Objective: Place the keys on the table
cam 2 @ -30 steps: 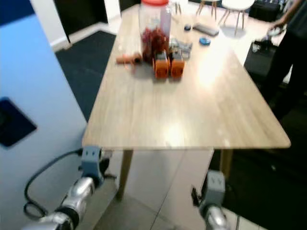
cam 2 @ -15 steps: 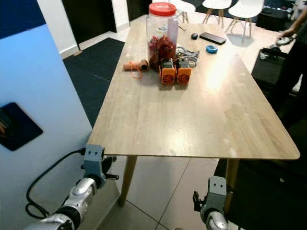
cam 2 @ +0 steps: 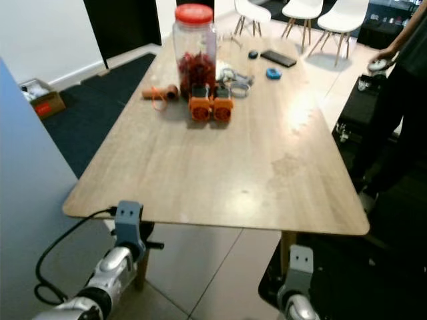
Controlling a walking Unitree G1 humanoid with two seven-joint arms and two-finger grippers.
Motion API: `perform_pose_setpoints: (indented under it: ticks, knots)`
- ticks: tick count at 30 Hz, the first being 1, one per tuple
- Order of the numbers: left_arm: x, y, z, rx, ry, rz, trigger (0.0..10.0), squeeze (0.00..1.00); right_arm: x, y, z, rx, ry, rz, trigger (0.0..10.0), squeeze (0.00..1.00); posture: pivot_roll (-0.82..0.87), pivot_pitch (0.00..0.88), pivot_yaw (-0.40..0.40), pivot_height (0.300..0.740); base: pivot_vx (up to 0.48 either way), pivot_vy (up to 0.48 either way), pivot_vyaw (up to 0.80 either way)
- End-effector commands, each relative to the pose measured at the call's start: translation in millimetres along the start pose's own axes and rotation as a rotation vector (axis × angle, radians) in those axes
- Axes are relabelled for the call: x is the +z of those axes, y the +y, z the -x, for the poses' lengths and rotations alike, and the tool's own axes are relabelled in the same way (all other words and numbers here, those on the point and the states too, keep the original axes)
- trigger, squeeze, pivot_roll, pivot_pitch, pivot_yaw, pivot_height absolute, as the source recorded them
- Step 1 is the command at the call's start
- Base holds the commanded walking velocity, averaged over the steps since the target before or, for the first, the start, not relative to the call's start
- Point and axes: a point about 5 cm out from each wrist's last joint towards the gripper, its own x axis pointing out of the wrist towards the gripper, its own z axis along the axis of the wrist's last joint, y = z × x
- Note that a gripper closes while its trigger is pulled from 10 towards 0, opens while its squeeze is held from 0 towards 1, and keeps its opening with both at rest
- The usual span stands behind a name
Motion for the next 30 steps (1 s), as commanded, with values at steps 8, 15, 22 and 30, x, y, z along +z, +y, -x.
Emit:
perform_pose_setpoints:
  ticks: [8,15,22,30]
  knots:
    - [2.9,3.4,-0.6,0.008,-0.003,-0.009,10.0,0.0,-2.8,-1.0,1.2,-0.005,0.01,-0.002,10.0,0.0,0.02,0.036,-0.004,0.74,0.0,0.0,0.0]
    - [0.4,2.2,0.0,-0.007,0.011,-0.022,10.0,0.0,-3.2,-0.6,1.4,-0.004,0.01,-0.002,10.0,0.0,0.02,0.035,-0.003,0.74,0.0,0.0,0.0]
    - [0.7,3.6,0.4,-0.004,0.005,-0.01,10.0,0.0,-2.8,-0.9,1.0,-0.004,0.013,-0.001,10.0,0.0,0.02,0.035,-0.004,0.74,0.0,0.0,0.0]
    - [1.4,3.8,0.3,-0.005,0.001,-0.001,10.0,0.0,-2.1,-0.9,0.7,-0.004,0.012,-0.001,10.0,0.0,0.02,0.033,-0.004,0.74,-0.229,0.0,0.0]
